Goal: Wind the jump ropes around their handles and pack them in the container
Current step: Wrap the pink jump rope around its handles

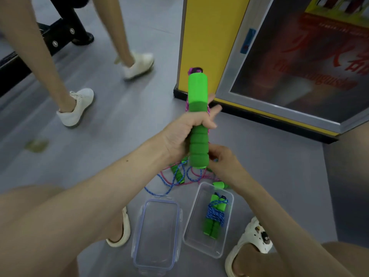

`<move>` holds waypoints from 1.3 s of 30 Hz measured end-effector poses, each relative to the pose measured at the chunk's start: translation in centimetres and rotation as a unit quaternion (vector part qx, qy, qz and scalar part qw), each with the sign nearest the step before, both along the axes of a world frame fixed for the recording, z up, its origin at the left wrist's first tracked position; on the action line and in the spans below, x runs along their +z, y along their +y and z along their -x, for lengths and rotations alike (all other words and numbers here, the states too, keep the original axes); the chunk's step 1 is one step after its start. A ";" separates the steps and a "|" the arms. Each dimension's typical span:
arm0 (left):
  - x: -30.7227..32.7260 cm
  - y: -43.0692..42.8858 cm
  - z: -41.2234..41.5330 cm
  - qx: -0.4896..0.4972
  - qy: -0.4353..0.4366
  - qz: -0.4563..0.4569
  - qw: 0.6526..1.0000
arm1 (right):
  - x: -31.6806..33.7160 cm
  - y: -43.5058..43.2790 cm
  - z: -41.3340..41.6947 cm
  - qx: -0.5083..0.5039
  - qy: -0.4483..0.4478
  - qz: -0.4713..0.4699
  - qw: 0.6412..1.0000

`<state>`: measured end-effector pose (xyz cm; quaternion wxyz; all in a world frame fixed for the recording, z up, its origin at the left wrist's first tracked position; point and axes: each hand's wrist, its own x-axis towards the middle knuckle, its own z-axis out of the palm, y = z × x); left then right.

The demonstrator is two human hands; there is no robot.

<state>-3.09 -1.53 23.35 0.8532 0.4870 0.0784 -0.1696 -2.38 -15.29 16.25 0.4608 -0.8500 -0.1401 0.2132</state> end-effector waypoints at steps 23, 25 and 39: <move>-0.5 2.7 0.5 -0.295 0.037 -0.214 0.930 | 3.3 -1.0 -1.0 -0.191 -0.021 -0.186 0.964; -0.6 2.6 0.5 -0.303 0.031 -0.099 0.947 | 3.3 -0.9 -1.0 -0.191 -0.001 -0.196 0.962; -0.4 -0.1 -0.4 -0.022 -0.005 0.258 0.966 | 1.6 -0.3 0.2 -0.074 0.089 -0.096 0.989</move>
